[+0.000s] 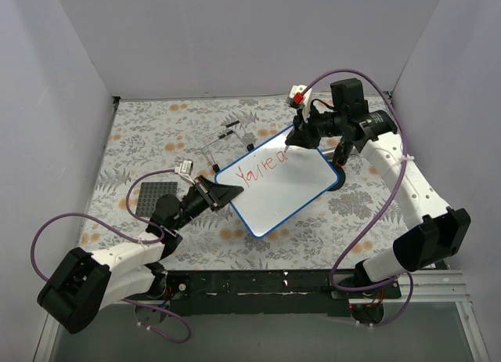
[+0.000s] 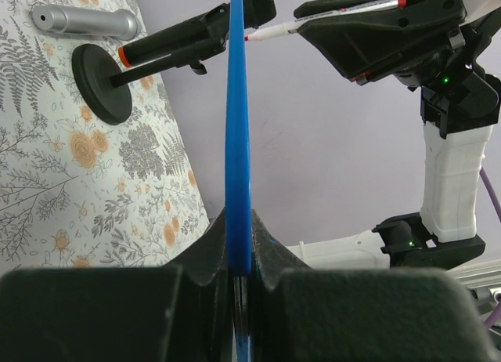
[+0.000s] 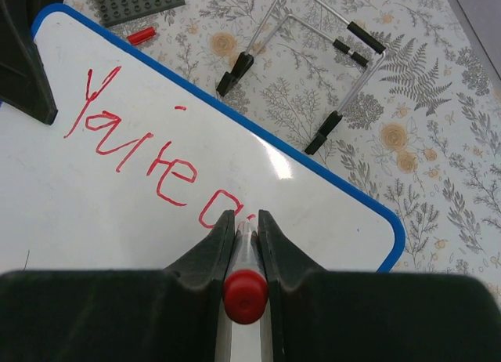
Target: Write a sentence on the whiteboard
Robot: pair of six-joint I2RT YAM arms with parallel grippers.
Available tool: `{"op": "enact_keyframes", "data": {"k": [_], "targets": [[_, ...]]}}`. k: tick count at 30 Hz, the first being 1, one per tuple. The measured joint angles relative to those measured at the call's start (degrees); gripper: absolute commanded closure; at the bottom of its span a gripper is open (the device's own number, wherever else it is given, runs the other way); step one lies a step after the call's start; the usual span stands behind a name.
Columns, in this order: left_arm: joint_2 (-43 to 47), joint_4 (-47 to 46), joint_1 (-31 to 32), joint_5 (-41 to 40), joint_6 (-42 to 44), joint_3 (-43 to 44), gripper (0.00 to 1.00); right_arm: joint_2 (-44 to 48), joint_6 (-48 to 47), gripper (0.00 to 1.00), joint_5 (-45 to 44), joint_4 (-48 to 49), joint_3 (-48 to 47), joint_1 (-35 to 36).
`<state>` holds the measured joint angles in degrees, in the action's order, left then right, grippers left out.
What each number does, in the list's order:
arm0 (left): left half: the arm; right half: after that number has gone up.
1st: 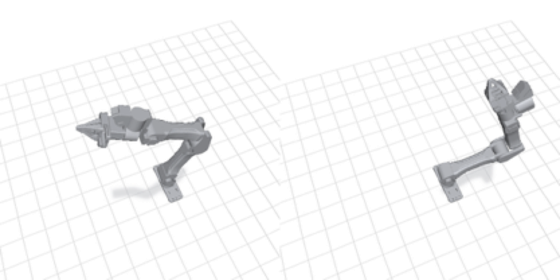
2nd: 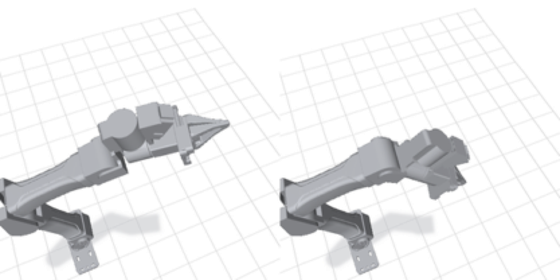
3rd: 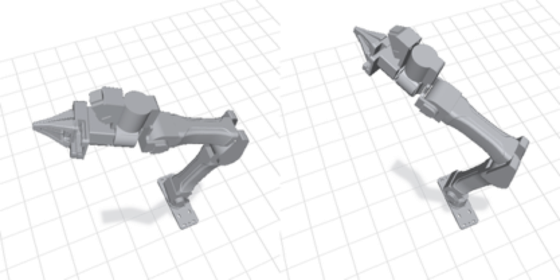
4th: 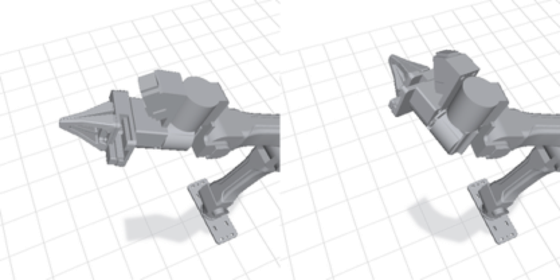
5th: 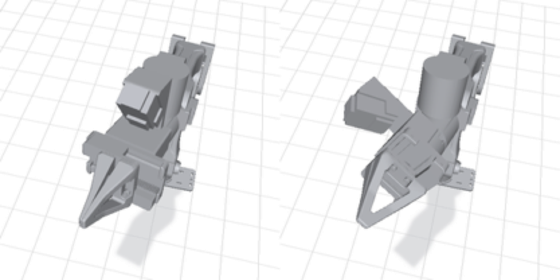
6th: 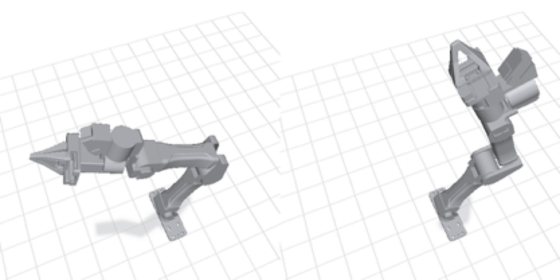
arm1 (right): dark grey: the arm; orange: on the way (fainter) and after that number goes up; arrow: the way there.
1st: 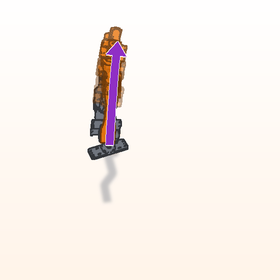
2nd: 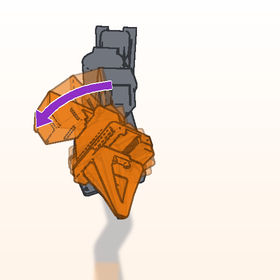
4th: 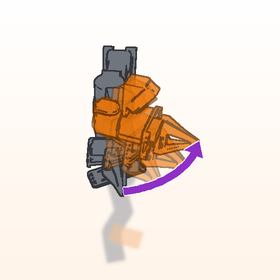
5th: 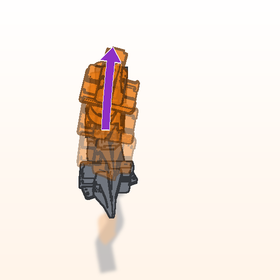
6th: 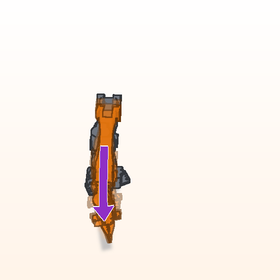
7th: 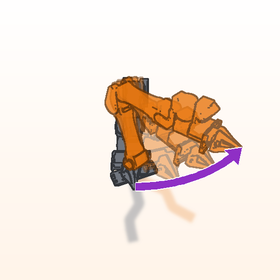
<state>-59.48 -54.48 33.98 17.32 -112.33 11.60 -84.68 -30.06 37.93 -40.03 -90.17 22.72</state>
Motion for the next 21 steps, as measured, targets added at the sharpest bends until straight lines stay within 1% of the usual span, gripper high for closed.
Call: {"op": "enact_keyframes", "data": {"k": [9, 16, 21], "targets": [[0.0, 0.4, 0.0, -0.2, 0.0, -0.6, 1.00, 2.5, -0.3, 0.99, 0.0, -0.6, 4.1, 0.0], [0.0, 0.0, 0.0, -0.2, 0.0, -0.6, 1.00, 2.6, -0.3, 0.99, 0.4, -0.5, 3.9, 0.0], [0.0, -0.2, 0.0, -0.2, -0.1, -0.6, 1.00, 0.7, -0.1, 0.99, 0.6, -0.4, 1.5, 0.0]]}}
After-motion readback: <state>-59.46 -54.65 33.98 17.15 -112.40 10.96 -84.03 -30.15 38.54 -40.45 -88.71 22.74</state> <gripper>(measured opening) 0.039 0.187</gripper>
